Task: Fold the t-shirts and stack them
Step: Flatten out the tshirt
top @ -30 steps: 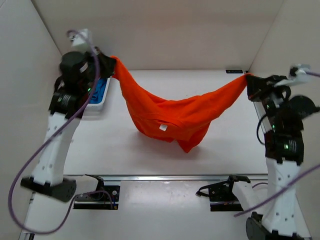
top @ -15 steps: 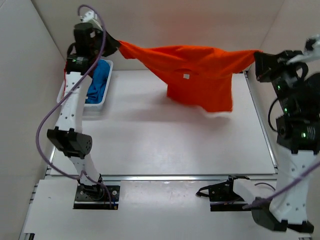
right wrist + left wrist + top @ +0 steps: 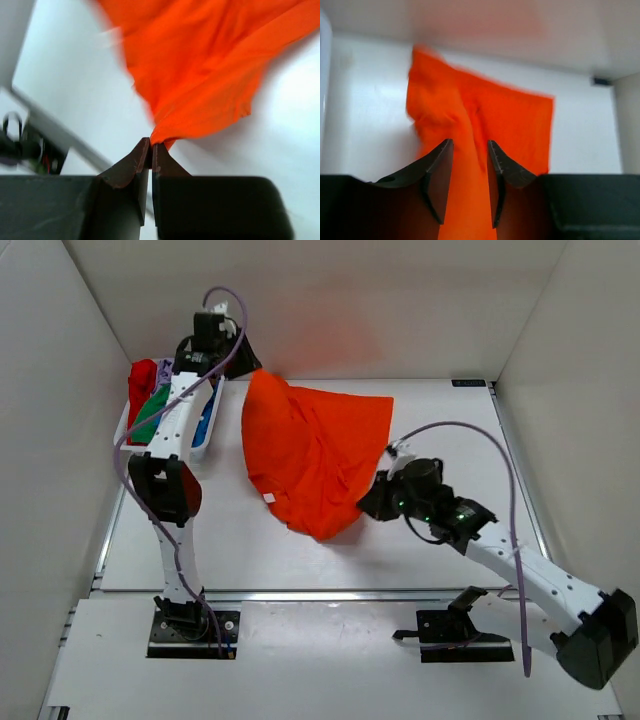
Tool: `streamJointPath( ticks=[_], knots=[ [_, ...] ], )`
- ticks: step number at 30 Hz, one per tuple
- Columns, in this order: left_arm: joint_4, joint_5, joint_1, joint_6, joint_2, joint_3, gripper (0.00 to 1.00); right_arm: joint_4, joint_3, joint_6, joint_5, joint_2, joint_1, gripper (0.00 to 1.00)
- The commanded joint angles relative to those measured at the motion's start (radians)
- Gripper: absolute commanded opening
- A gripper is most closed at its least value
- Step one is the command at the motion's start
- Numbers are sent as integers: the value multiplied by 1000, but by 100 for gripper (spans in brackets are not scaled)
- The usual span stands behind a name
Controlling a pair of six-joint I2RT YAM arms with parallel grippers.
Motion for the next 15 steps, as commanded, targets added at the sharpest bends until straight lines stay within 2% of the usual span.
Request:
streamJointPath(
  ticks=[1, 2, 5, 6, 8, 9, 11, 12, 15],
  knots=[
    [-68, 19, 1, 27, -82, -79, 46, 148, -30, 125, 27, 62, 142, 0],
    [-56, 10, -5, 32, -104, -120, 49, 175, -67, 138, 4, 105, 156, 0],
    [4, 16, -21, 49, -275, -406, 54, 253, -83, 171, 5, 197, 253, 0],
    [24, 27, -28, 47, -301, -452, 55, 261, -86, 173, 6, 242, 278, 0],
    [56, 54, -48, 38, -436, -662, 56, 300, -72, 181, -20, 282, 296, 0],
    [88, 60, -83, 23, -467, -718, 57, 308, -71, 173, -12, 300, 305, 0],
    [185, 85, -140, -32, -622, -969, 59, 327, -69, 167, -15, 310, 316, 0],
    [213, 103, -178, -57, -653, -1023, 59, 348, -75, 165, -12, 308, 324, 0],
    [380, 198, -264, -212, -797, -1334, 57, 389, -90, 147, 17, 285, 328, 0]
  ],
)
